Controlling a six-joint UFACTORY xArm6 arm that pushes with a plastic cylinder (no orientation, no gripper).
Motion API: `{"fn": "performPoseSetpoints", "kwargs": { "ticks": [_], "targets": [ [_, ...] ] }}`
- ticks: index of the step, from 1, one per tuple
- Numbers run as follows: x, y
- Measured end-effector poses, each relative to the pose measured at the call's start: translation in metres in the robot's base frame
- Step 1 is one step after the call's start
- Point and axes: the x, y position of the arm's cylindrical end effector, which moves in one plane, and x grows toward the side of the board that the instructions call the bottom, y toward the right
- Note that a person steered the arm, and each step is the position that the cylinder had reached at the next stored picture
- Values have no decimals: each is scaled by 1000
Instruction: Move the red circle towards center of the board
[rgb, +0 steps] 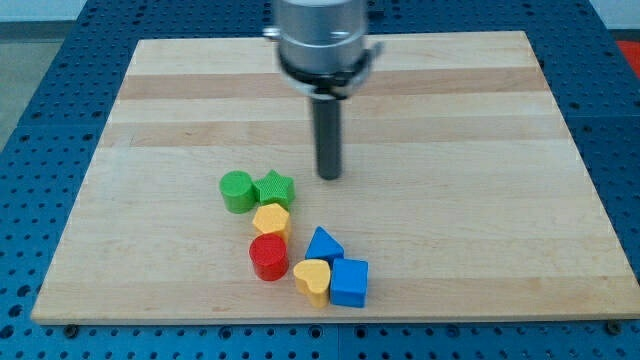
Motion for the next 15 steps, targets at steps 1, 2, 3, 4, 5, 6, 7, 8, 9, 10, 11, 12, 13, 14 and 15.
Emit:
{"fn": "performPoseSetpoints", "kwargs": {
  "ticks": [1, 2, 3, 4, 5, 6, 7, 8, 9, 10, 11, 12, 13, 14, 15],
  "targets": [
    [27, 54],
    [32, 69],
    [-40, 46],
    [-94, -44],
    [-88, -168],
    [-42, -246],
    [19, -263],
    [81, -237],
    [111, -174],
    [127, -118],
    [143, -88],
    [142, -84],
    [105, -77],
    [56, -67],
    [32, -72]
  ]
}}
